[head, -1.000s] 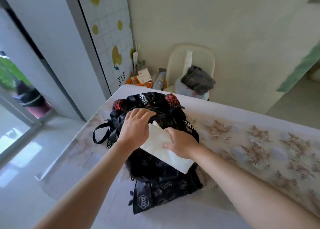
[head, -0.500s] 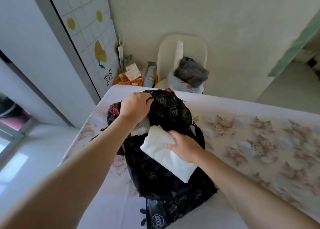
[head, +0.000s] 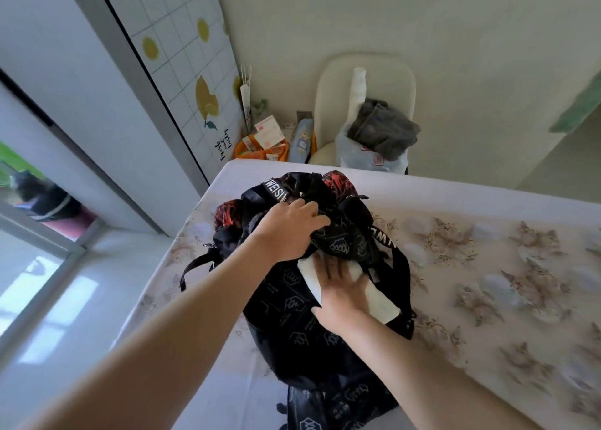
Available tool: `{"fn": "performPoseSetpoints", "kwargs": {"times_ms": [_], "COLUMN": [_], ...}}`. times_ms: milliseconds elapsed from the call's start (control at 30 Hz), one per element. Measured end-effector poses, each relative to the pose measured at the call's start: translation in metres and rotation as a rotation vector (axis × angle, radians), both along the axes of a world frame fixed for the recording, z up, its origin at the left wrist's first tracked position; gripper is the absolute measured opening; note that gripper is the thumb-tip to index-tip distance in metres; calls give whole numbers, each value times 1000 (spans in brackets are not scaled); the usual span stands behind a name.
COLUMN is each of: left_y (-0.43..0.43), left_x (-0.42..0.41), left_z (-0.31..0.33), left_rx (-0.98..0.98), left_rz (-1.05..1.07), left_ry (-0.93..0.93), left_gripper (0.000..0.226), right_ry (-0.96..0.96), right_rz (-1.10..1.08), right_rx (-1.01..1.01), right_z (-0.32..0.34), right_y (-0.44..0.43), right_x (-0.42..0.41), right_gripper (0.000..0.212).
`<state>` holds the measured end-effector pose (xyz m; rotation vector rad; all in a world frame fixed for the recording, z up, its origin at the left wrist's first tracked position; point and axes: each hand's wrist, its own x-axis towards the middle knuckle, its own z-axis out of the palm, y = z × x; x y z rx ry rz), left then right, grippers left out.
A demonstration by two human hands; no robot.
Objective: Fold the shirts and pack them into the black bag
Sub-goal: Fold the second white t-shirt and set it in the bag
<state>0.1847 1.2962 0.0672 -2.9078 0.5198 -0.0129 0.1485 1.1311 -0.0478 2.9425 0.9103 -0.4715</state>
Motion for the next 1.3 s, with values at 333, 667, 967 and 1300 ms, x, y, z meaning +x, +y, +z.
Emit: {"fn": "performPoseSetpoints", "kwargs": {"times_ms": [333, 667, 967, 1300], "left_y": [-4, 2, -3, 17], "left_x": [31, 37, 49, 47], "left_z": [28, 34, 39, 51], "left_rx": [-397, -432, -726, -786], "left_rz": [215, 262, 374, 369], "left_ry": [-198, -134, -156, -143], "left_gripper": [31, 28, 15, 13], "right_ry": [28, -57, -26, -77], "right_rz": [-107, 32, 130, -166], "right_rx": [95, 237, 210, 188], "right_z": [2, 6, -18, -18], "right_y": [5, 22, -10, 29], "right_x": [19, 41, 26, 59], "right_gripper": [86, 62, 90, 83]}}
